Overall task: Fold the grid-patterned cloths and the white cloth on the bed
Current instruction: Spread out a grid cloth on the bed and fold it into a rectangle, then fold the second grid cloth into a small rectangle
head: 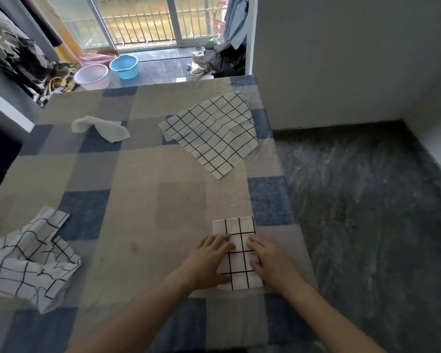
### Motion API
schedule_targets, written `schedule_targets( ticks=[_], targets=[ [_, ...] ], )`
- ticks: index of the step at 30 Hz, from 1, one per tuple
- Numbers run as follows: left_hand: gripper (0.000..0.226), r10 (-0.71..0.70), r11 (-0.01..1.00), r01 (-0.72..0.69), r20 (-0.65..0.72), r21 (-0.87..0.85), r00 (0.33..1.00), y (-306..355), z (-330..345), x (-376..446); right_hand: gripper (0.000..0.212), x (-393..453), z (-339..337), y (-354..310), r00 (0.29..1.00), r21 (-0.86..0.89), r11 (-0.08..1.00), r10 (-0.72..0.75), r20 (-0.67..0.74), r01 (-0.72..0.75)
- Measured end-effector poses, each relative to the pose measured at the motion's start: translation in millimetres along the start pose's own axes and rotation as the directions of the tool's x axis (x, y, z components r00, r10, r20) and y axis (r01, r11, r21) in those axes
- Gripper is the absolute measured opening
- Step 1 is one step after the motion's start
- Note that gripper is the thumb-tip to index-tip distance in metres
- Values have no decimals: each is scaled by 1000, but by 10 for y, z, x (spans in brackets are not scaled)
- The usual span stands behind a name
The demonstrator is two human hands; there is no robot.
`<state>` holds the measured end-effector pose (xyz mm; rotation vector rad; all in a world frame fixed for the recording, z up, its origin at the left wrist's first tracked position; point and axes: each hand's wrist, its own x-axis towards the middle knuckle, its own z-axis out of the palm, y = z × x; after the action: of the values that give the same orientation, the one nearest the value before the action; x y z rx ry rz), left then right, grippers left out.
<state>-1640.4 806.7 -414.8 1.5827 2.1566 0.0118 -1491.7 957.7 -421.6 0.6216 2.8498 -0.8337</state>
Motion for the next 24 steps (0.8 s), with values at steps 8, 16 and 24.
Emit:
schedule_targets(
  ticks=[8, 16, 24],
  targets=[
    [94, -34, 993, 25, 82, 112, 996, -8, -35, 4, 56, 75, -110, -42, 993, -124, 992, 15, 119, -1],
    [76, -164, 968, 168, -38, 185, 986, -437, -269, -415, 55, 34, -182, -215, 989, -299, 954, 61, 138, -17],
    [54, -276, 948, 302, -209, 104, 938, -760, -399, -1251, 55, 101, -137, -1095, 999, -325, 946, -4, 41, 17]
  ],
)
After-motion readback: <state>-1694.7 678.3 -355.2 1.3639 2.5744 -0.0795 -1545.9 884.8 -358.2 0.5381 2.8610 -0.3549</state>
